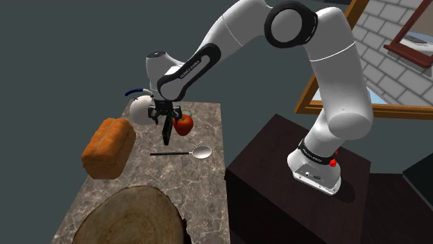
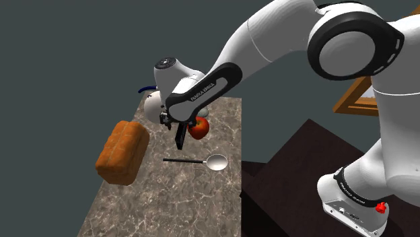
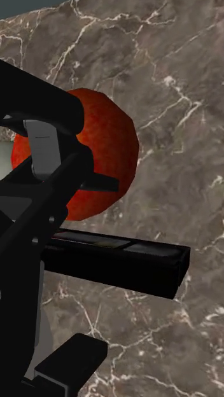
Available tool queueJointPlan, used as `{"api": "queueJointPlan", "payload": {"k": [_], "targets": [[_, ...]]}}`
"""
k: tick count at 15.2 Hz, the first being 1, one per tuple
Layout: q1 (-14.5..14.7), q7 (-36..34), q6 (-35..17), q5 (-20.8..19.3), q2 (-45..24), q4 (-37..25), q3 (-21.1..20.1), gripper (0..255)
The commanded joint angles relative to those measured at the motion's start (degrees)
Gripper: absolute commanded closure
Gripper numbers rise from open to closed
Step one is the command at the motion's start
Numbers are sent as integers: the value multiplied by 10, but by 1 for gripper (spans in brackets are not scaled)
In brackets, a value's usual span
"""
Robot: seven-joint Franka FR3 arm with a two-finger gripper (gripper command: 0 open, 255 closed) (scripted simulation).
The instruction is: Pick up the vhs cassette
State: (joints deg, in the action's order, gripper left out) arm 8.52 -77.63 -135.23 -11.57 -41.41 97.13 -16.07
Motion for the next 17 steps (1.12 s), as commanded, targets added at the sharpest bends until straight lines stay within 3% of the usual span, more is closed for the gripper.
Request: {"api": "queueJointPlan", "payload": {"k": [1,9,10,17], "targets": [[6,-8,0,-2,-24,-25,6,0],[13,-11,-27,-10,-63,-36,14,0],[10,-9,-32,-10,-60,-28,14,255],[13,-12,-33,-11,-66,-34,15,255]]}}
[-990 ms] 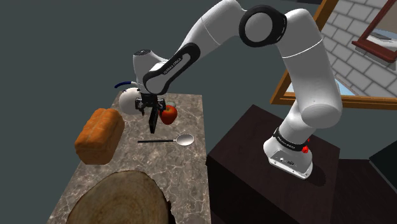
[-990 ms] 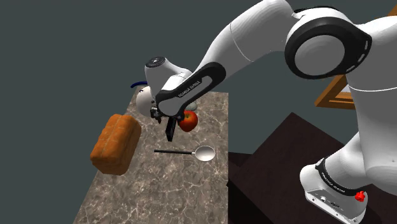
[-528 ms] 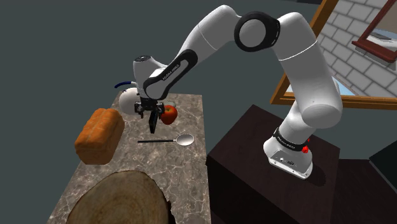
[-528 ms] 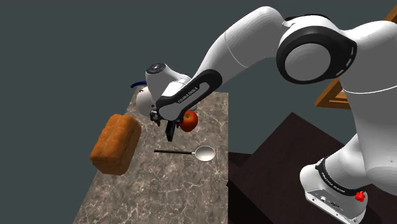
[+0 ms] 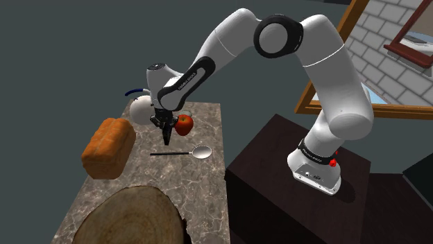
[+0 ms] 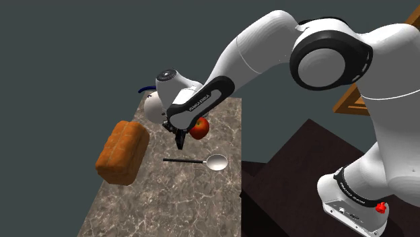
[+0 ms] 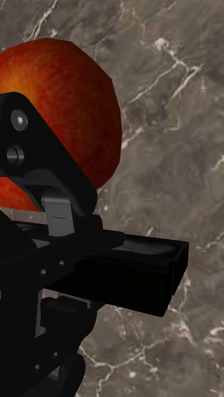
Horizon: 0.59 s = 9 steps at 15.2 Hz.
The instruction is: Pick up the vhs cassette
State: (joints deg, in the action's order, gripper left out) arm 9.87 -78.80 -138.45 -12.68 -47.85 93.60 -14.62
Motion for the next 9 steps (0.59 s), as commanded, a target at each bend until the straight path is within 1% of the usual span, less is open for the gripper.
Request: {"api": "queueJointPlan", "payload": {"k": [1,9], "targets": [[0,0,0,0,-2,1,0,255],[-8,4,34,10,43,11,-10,255]]}}
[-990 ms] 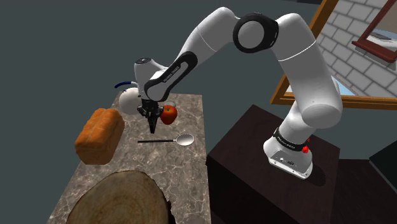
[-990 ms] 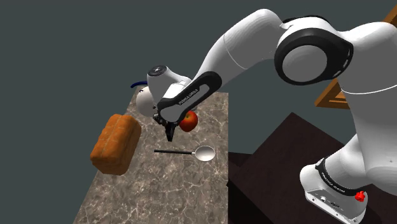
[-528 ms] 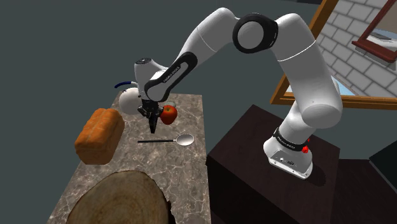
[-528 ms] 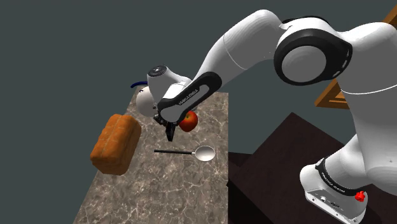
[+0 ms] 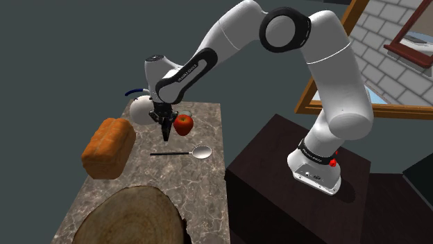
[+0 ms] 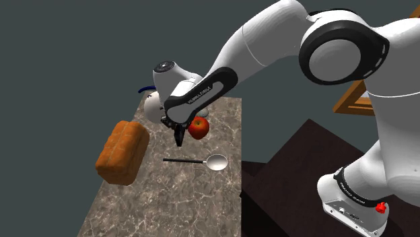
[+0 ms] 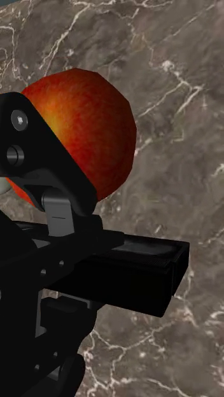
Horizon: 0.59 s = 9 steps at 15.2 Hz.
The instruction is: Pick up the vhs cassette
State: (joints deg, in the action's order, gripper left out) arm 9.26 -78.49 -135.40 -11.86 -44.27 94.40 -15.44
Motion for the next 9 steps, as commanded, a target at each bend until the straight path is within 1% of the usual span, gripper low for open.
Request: {"api": "queueJointPlan", "payload": {"k": [1,9], "targets": [[-3,1,8,3,13,4,-3,255],[-9,6,42,12,51,9,-12,255]]}}
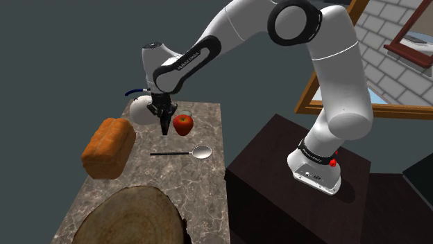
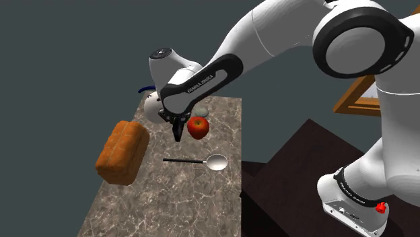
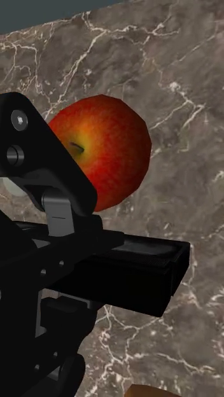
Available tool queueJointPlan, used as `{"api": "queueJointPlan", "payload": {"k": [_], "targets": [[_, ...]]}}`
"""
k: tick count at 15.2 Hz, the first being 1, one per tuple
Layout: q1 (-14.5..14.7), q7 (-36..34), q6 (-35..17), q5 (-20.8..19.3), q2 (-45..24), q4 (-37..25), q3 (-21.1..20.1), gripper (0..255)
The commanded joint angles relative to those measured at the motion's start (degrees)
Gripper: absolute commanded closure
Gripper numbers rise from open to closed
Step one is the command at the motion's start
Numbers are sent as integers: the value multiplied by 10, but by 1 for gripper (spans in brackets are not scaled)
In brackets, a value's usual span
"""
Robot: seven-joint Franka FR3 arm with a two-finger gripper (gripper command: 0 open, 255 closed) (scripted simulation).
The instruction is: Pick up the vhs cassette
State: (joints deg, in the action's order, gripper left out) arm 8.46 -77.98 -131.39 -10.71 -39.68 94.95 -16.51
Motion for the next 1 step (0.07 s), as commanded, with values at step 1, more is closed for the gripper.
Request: {"api": "queueJointPlan", "payload": {"k": [1], "targets": [[-1,0,2,1,5,3,-1,255]]}}
